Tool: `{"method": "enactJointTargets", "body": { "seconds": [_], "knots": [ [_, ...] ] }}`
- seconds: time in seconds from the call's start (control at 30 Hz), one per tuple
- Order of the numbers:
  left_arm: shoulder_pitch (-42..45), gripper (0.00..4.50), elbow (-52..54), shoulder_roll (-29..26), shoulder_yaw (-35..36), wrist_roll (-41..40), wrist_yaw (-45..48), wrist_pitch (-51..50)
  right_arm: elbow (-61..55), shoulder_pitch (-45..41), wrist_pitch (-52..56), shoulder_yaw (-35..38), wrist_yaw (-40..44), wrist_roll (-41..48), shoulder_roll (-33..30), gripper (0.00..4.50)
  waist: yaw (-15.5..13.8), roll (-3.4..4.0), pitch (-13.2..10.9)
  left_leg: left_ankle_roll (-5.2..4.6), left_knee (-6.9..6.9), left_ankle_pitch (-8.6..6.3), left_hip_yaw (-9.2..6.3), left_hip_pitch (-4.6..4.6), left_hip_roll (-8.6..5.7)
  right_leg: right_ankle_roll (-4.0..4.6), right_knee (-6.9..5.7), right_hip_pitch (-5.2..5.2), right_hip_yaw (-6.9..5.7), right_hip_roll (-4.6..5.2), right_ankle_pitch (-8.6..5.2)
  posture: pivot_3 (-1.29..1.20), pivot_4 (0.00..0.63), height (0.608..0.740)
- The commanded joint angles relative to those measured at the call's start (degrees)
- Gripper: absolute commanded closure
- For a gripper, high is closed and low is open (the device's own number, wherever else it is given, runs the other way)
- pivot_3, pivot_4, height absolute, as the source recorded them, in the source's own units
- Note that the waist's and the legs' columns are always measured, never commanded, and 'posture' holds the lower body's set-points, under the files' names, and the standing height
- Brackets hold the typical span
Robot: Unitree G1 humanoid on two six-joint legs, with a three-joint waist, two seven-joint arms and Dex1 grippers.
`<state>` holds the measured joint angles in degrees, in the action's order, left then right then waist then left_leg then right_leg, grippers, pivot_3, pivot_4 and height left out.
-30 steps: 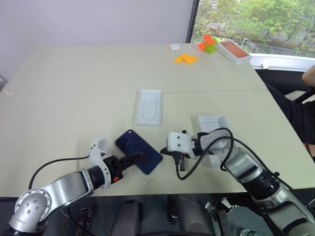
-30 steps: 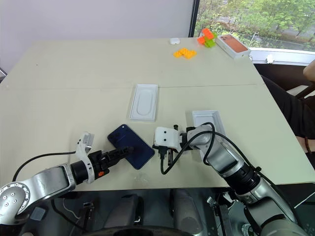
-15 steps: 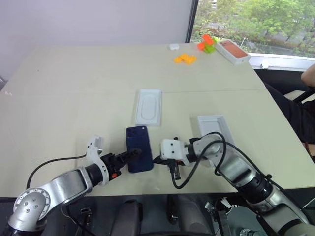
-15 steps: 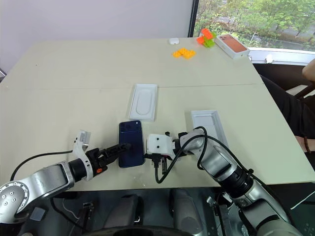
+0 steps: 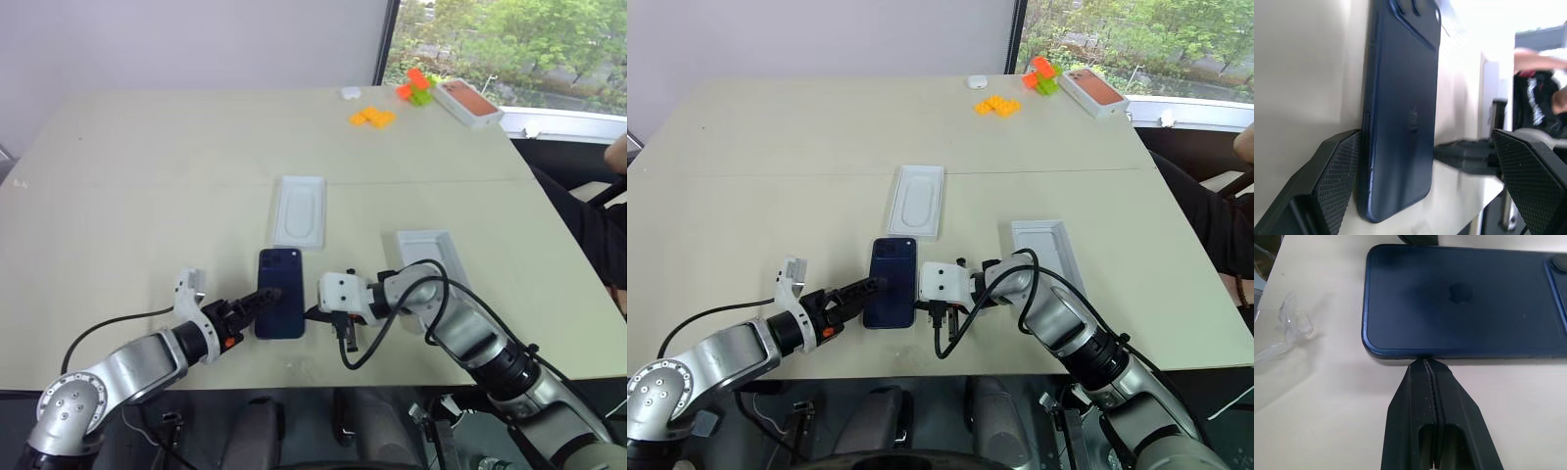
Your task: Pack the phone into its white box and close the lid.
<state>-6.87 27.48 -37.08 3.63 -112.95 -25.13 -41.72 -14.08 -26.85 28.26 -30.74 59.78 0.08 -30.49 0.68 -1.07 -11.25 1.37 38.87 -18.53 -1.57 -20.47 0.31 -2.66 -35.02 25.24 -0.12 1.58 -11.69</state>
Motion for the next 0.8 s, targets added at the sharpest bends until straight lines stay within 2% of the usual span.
{"method": "enactJointTargets", "body": {
  "seconds": [0.03, 0.4, 0.63, 0.73, 0.8],
  "knots": [
    [0.5, 0.03, 1.0, 0.2, -0.4, 0.0, 1.2, -1.1, -1.2, -0.1, -0.7, 0.5, -0.7, 0.1, 0.6, 4.50, 0.0, 0.00, 0.0, 0.00, 0.00, 0.00, 0.00, -0.01, 0.00, 0.00, 0.00, 0.00, 0.00, 0.00, 0.00, 0.00, 0.150, 0.740],
    [1.2, 0.03, 2.0, -2.1, -1.9, 0.0, 3.8, -4.5, -1.0, 0.1, -0.9, 1.5, -1.4, 0.0, -0.3, 4.50, 0.0, 0.00, 0.0, 0.00, -0.01, 0.00, 0.00, -0.04, -0.04, 0.00, 0.03, 0.02, 0.01, 0.03, 0.00, 0.00, 0.150, 0.740],
    [1.4, 0.03, 0.2, 0.0, -0.8, 0.0, 3.6, -3.6, -0.8, -0.2, -0.9, 1.7, -1.8, 0.0, -0.3, 4.50, 0.0, -0.02, 0.0, 0.00, -0.01, 0.00, 0.00, -0.08, -0.06, 0.00, 0.04, 0.03, 0.02, 0.06, 0.00, 0.00, 0.150, 0.740],
    [1.2, 0.84, 0.3, 0.0, -0.7, 0.0, 3.7, -4.1, -1.0, -0.1, -0.8, 1.7, -1.9, 0.1, -0.4, 4.50, 0.0, -0.02, 0.0, 0.00, -0.01, 0.00, 0.00, -0.08, -0.06, 0.00, 0.04, 0.04, 0.02, 0.06, 0.00, 0.00, 0.150, 0.740],
    [1.0, 1.83, 0.6, -0.1, -0.4, 0.0, 4.2, -4.2, -1.1, -0.1, -0.8, 1.7, -2.0, 0.1, -0.5, 4.50, 0.0, -0.02, 0.0, 0.00, -0.01, 0.00, 0.00, -0.08, -0.06, 0.00, 0.04, 0.04, 0.02, 0.05, 0.00, 0.00, 0.150, 0.740]
  ]
}}
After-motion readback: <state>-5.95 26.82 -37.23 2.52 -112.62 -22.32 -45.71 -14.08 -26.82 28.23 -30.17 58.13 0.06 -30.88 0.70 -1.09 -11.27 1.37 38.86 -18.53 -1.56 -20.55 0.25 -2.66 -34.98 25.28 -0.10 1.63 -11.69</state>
